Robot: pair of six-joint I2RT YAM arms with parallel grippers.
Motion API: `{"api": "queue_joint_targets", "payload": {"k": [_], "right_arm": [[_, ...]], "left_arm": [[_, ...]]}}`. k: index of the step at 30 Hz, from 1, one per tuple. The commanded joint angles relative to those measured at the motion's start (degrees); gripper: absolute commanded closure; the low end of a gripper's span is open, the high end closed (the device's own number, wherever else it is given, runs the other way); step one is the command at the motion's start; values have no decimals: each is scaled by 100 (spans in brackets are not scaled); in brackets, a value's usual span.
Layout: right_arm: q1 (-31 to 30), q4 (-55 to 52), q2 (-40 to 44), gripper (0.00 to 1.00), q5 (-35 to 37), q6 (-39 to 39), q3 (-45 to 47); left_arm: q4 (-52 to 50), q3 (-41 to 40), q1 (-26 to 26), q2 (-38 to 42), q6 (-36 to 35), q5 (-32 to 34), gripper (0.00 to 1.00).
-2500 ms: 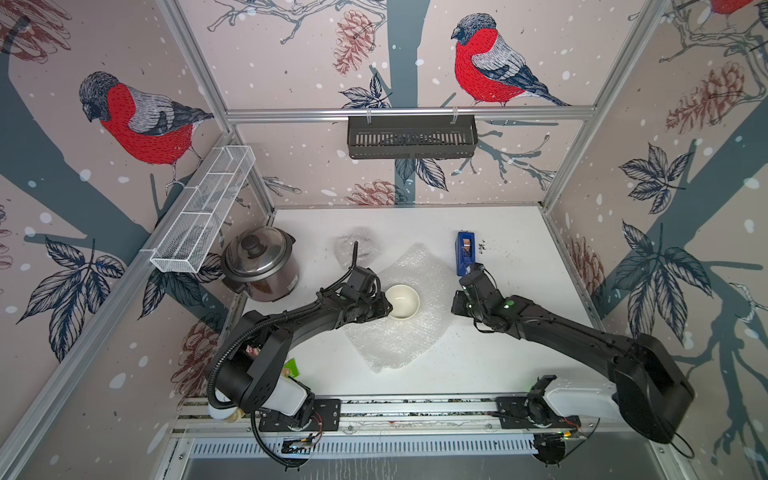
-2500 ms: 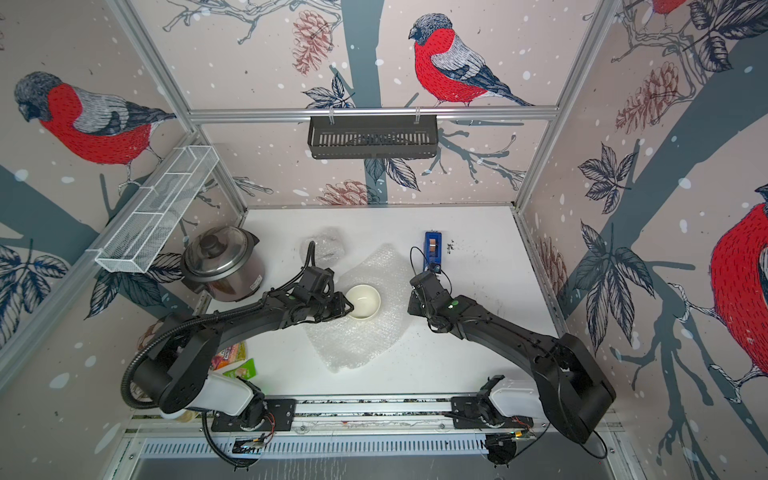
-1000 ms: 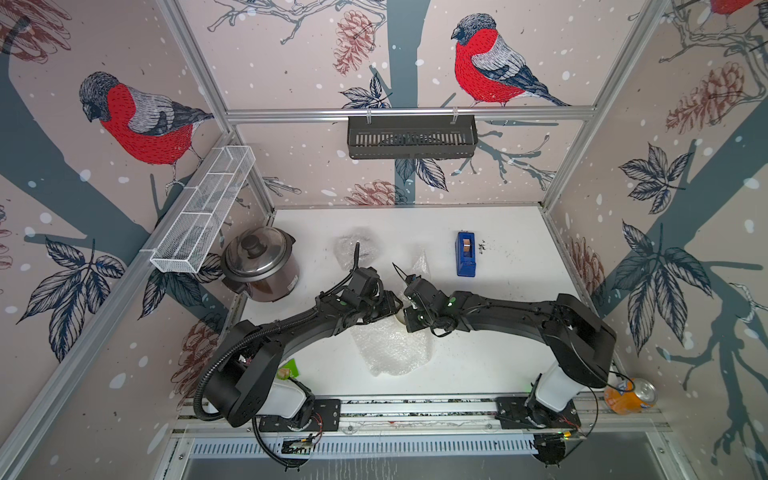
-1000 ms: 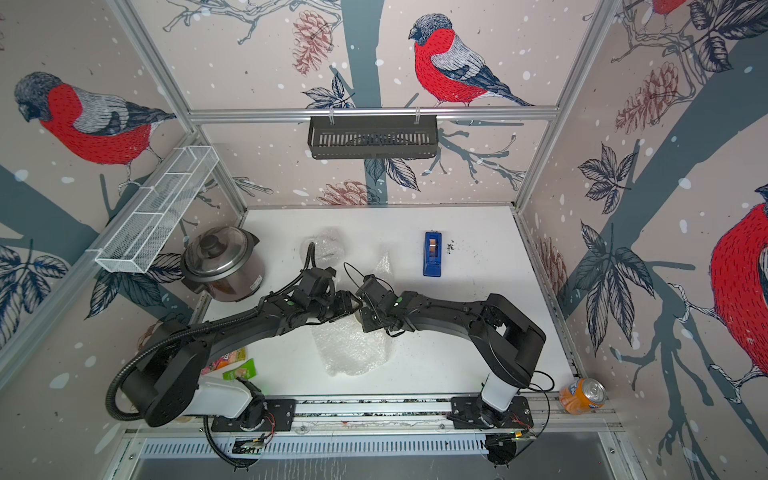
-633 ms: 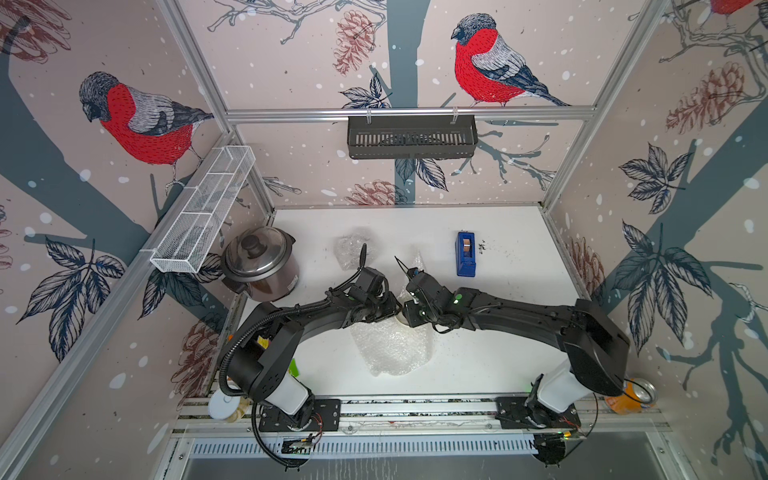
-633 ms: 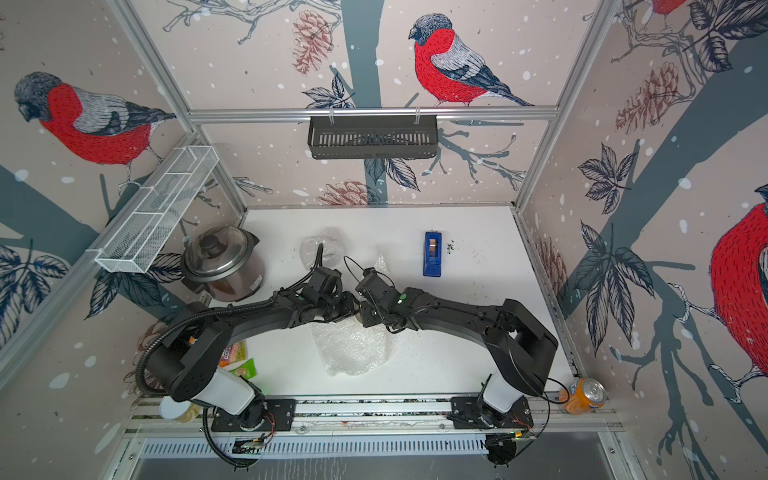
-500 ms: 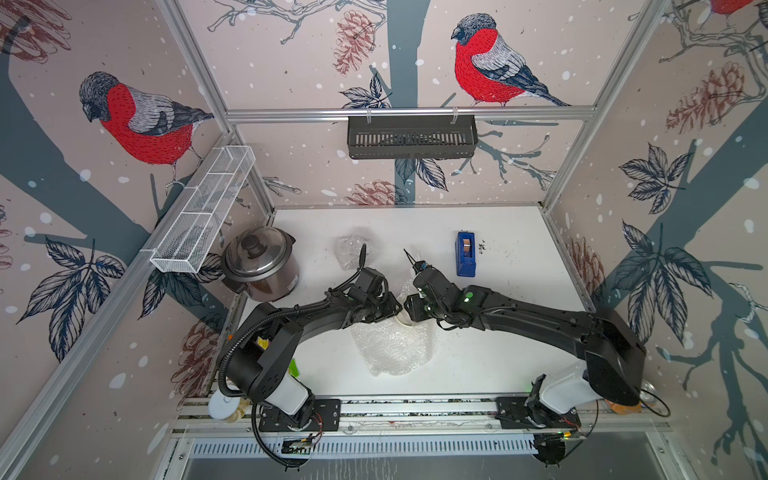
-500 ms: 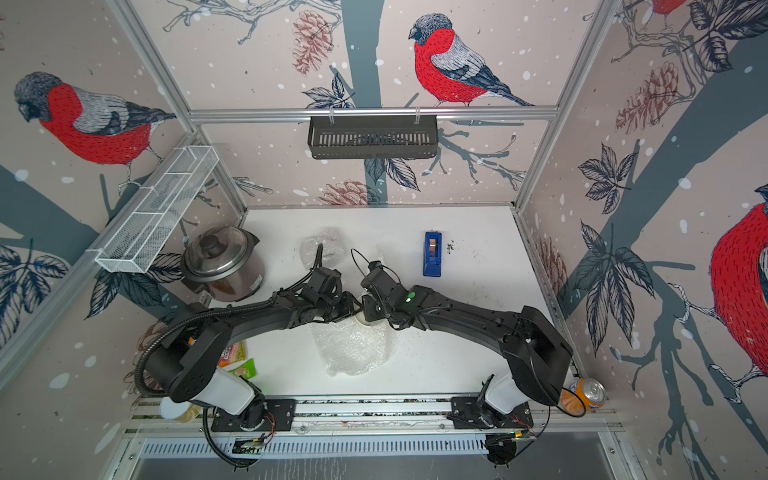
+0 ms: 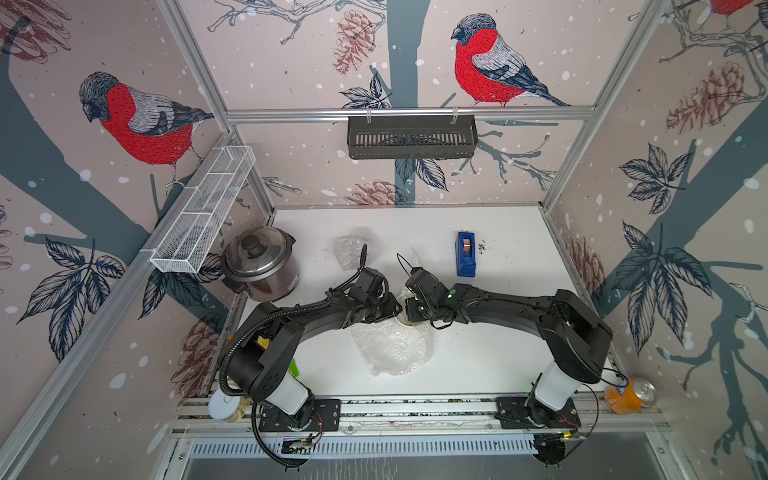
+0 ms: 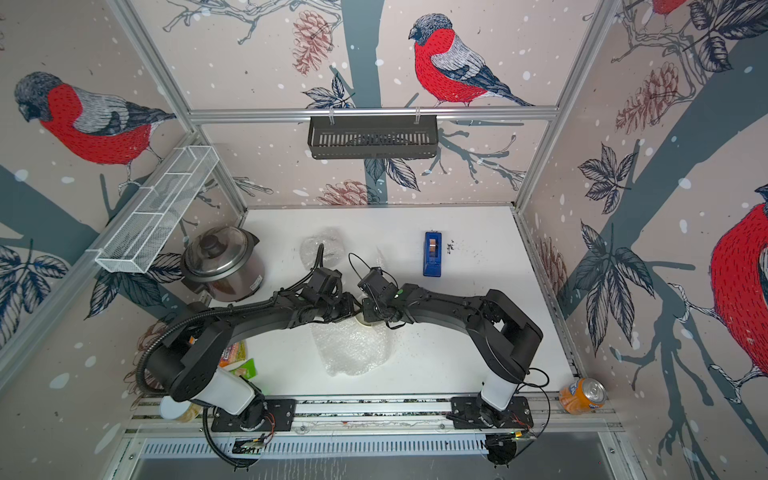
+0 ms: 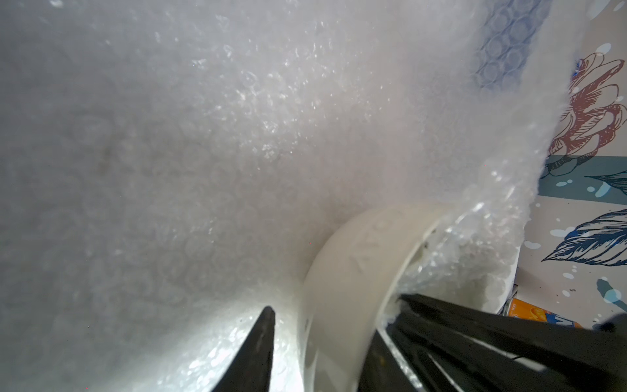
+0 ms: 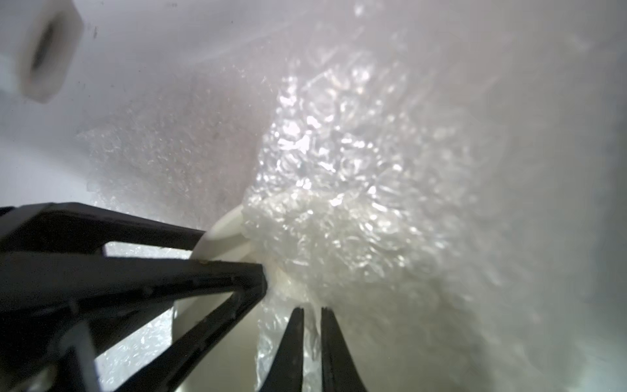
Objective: Wrap bowls in bubble wrap
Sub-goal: Wrap the bowl in bubble wrap.
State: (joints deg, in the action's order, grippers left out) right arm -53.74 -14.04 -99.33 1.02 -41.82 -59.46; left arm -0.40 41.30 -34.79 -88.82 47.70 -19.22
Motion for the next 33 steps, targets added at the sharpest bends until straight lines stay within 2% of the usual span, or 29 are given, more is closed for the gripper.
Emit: {"api": "queue_joint_targets", "payload": {"k": [1, 5, 8, 10, 13, 16, 18, 23, 27, 33], "right_arm": [[18, 196, -153, 86, -123, -50, -2], [26, 200, -290, 87, -153, -54, -22], [40, 187, -337, 87, -171, -72, -6], [45, 203, -340, 88, -181, -84, 18], [46, 292, -309, 88, -224, -106, 100], [40, 321, -298, 88, -236, -107, 143], [41, 340, -297, 88, -236, -107, 169], [40, 341, -332, 89, -260, -103, 147], [47, 348, -313, 89, -251, -114, 154], [46, 393, -306, 90, -277, -151, 172]], "left_arm": [[-50, 35, 7, 127, -24, 119, 55], [-558, 106, 47, 538, -111, 511, 48], [-1297, 69, 291, 1070, -54, 1161, 45], [-1771, -135, 719, 1549, 17, 1559, 42], [-1947, -630, 1361, 2123, -28, 1994, 39], [-1730, -927, 2010, 2351, -178, 1773, 37], [-1687, -921, 2256, 2275, -183, 1701, 39], [-1094, -911, 2301, 1803, -163, 1158, 48], [-1202, -650, 2303, 1209, -75, 1226, 52], [-722, -599, 2301, 534, 53, 1158, 55]]}}
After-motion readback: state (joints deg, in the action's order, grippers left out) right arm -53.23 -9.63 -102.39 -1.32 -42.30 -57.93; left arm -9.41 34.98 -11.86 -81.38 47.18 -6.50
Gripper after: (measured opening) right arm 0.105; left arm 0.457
